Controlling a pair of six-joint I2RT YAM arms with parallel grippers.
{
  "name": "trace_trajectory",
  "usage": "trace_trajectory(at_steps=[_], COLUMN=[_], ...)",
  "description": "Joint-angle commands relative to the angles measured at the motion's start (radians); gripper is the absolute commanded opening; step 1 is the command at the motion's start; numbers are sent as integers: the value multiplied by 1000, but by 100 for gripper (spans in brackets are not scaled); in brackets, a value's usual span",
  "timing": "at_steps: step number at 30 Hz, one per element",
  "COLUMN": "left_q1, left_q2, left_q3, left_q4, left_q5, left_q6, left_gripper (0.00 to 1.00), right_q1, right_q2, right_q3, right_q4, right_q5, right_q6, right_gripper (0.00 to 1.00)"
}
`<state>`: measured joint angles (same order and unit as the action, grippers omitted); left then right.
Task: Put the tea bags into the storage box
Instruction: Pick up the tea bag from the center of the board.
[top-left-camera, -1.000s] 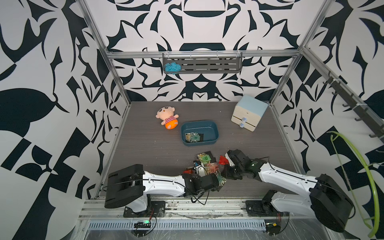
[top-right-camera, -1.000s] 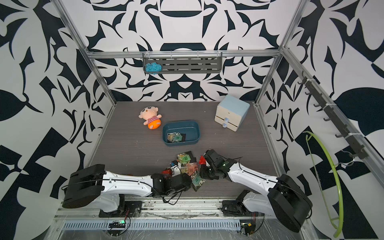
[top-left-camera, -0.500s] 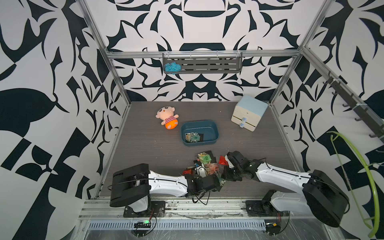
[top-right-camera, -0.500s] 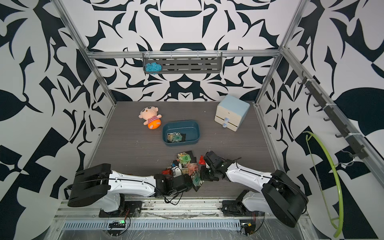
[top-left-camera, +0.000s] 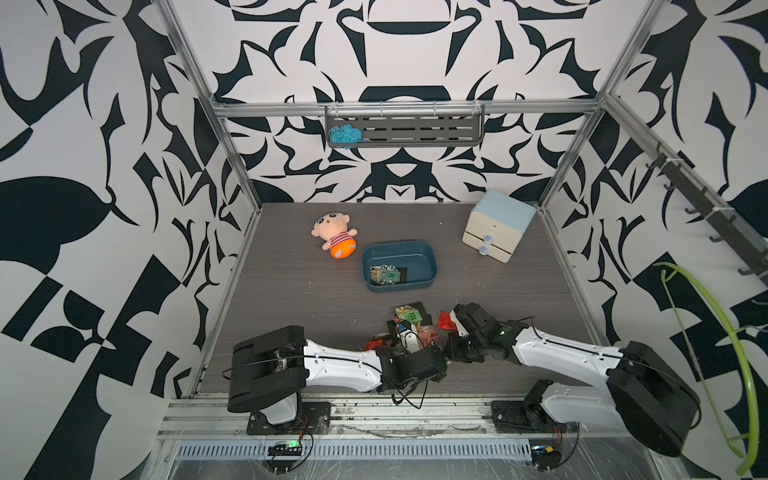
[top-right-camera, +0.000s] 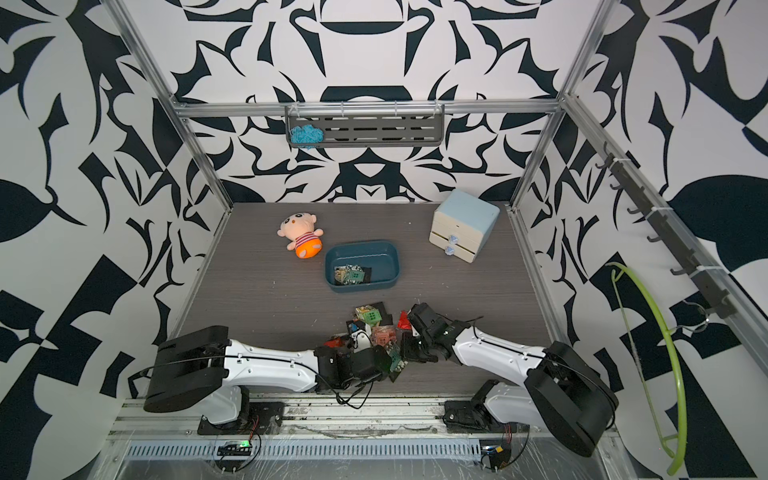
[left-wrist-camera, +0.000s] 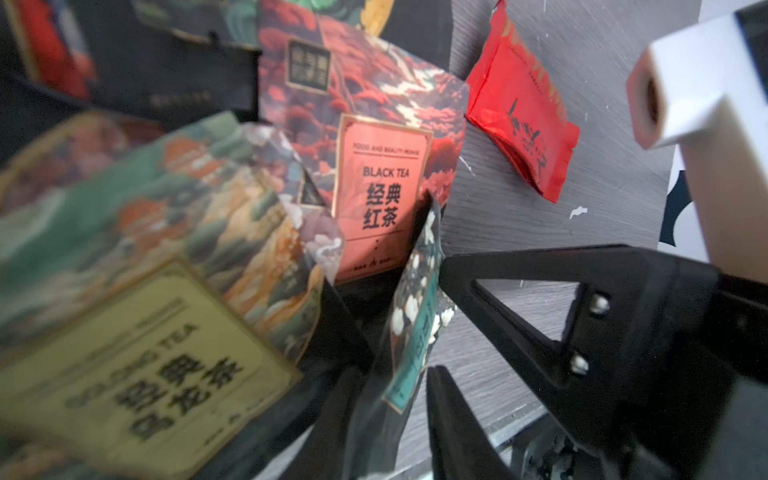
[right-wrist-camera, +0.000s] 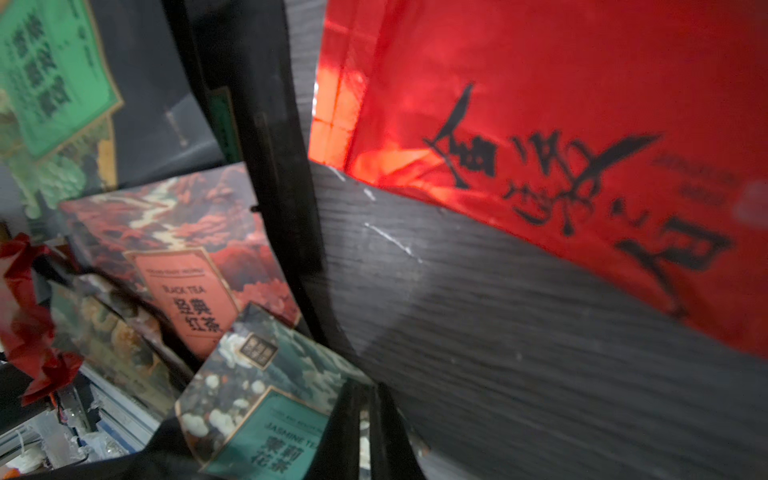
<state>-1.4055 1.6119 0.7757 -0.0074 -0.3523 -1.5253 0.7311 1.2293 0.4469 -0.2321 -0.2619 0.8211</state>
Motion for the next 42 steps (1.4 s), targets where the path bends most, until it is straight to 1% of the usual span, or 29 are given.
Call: trace_trajectory(at_steps=[1, 4, 9, 12, 17, 20, 24, 26, 28, 29, 31, 33, 36, 37, 39, 41, 42], left_q1=[1, 0, 0, 1, 0, 0, 0, 0, 9, 19, 43, 69, 137, 169, 234, 309, 345], left_q2=[15, 25, 34, 31, 26, 21, 6, 2, 2, 3, 0, -10, -30, -41, -61, -81, -86], left_q3=[22, 36, 67, 90, 125, 160, 258, 327, 386, 416, 458, 491, 527, 533, 533, 532, 530], left_q4=[-19, -29, -55, -89, -110, -145, -275, -386, -475, -520, -566, -605, -658, -663, -645, -609, -590], left_q5=[-14, -12, -1, 7, 29, 40, 16, -21, -54, -64, -66, -78, -86, -72, -42, 6, 34], left_q6=[9, 13, 29, 48, 92, 138, 242, 297, 349, 369, 425, 482, 548, 568, 606, 653, 669], left_gripper=[28, 24, 14, 9, 3, 0, 0, 0, 0, 0, 0, 0, 0, 0, 0, 0, 0], right_q1=[9, 8, 8, 8, 8, 9, 8, 7, 7, 7, 7, 7, 7, 8, 7, 7, 7], right_q2=[-14, -30, -66, -104, -185, -256, -401, -481, -545, -569, -605, -623, -644, -657, -685, -697, -693], right_q3=[-23, -25, -27, -21, 6, 39, 74, 86, 94, 97, 105, 114, 127, 125, 96, 71, 67], right_q4=[-21, -26, -41, -68, -167, -275, -417, -469, -508, -527, -553, -573, -601, -597, -541, -478, -461], right_q5=[15, 15, 19, 38, 113, 206, 323, 360, 388, 396, 401, 408, 428, 434, 398, 361, 362], right_q6=[8, 10, 10, 11, -15, -20, -17, -11, 6, 13, 25, 34, 47, 57, 62, 73, 72], right_gripper=[12, 12, 12, 12, 15, 16, 21, 27, 35, 40, 44, 45, 45, 45, 47, 52, 54])
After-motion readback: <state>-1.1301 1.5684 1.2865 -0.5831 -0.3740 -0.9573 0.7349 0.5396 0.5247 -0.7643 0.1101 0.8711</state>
